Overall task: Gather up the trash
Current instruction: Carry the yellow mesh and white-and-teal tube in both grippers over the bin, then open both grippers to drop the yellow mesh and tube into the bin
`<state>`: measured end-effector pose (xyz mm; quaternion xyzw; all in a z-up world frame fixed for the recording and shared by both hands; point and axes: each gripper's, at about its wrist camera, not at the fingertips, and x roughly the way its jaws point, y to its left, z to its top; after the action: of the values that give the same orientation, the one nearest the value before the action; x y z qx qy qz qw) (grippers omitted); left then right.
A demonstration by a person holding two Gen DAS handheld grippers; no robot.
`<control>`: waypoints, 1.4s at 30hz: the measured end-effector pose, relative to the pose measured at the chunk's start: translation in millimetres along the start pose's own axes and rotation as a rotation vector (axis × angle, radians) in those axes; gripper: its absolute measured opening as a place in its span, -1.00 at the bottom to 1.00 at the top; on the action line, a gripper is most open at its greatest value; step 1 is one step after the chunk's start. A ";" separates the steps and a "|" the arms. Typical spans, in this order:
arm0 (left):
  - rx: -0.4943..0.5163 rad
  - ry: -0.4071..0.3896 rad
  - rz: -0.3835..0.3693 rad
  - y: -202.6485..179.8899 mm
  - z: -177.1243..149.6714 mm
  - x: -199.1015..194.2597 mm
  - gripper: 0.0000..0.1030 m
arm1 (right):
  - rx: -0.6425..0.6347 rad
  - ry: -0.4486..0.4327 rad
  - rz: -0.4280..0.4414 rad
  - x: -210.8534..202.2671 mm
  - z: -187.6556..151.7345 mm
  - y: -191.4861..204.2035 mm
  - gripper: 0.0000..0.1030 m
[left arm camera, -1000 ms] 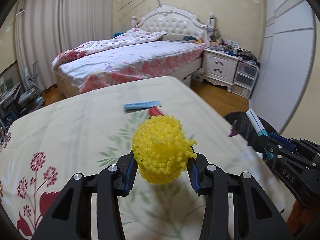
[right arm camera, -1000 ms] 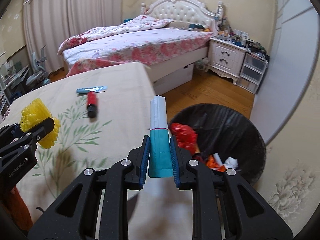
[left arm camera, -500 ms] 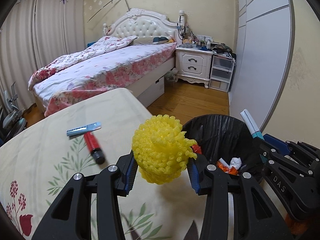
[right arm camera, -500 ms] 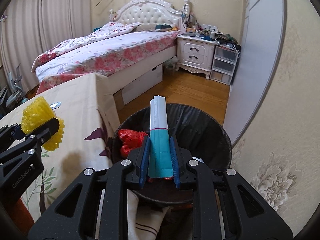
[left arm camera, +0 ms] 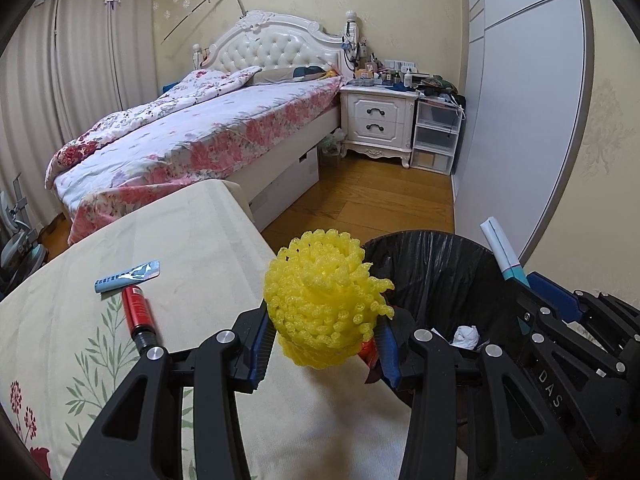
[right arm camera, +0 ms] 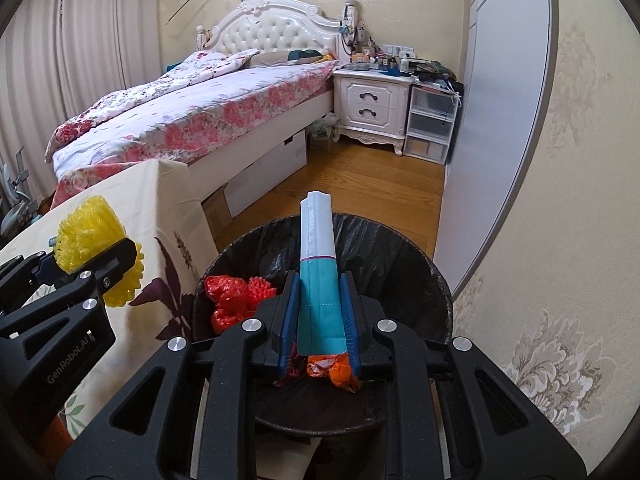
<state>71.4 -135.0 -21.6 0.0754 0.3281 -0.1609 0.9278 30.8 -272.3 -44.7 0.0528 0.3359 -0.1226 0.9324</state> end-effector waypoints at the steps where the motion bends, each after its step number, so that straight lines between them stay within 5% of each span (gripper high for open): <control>1: 0.001 0.003 -0.001 -1.3 0.4 2.1 -0.15 | 0.005 0.001 -0.002 1.7 0.3 -1.6 -0.60; 26: 0.047 0.065 -0.010 -34.0 11.1 38.6 -0.11 | 0.060 0.023 -0.043 28.7 6.5 -19.8 -0.55; 29: 0.046 0.079 -0.012 -33.4 11.5 41.9 0.09 | 0.065 0.026 -0.049 30.6 7.1 -20.6 -0.30; 36: 0.028 0.083 -0.011 -32.2 13.1 42.0 0.38 | 0.078 0.020 -0.069 29.1 6.8 -24.0 -0.26; 42: 0.028 0.089 -0.009 -33.1 13.9 43.1 0.43 | 0.090 0.010 -0.086 26.8 7.6 -26.1 -0.14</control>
<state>99.5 -180.2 -39.3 0.0937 0.3673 -0.1662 0.9103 48.4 -304.0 -56.5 0.0809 0.3365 -0.1775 0.9213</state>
